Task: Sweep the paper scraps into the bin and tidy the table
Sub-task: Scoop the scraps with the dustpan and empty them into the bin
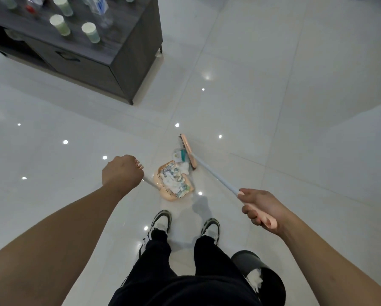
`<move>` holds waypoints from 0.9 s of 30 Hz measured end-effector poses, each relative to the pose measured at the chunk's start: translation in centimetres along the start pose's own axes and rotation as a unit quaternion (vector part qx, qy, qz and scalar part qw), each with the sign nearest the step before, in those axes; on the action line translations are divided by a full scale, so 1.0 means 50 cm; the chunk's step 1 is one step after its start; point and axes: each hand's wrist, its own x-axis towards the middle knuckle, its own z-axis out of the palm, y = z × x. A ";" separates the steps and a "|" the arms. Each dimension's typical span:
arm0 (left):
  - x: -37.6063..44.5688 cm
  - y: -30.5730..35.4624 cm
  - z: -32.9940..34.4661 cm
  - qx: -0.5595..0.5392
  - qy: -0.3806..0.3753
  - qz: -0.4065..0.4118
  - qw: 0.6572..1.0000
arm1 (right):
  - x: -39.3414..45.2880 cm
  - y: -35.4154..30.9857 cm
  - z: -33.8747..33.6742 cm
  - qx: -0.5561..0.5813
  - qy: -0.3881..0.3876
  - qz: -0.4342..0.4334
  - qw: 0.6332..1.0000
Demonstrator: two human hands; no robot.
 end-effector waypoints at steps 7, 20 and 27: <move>-0.033 -0.062 -0.007 -0.014 0.004 -0.052 0.999 | 0.080 -0.053 0.055 -0.119 0.072 -0.071 0.988; -0.026 -0.112 -0.011 -0.031 0.023 -0.084 0.996 | 0.063 0.051 0.127 -0.335 -0.023 0.006 0.942; -0.020 -0.115 -0.011 -0.041 0.015 -0.074 0.996 | 0.006 0.057 0.084 -0.240 -0.042 0.016 0.970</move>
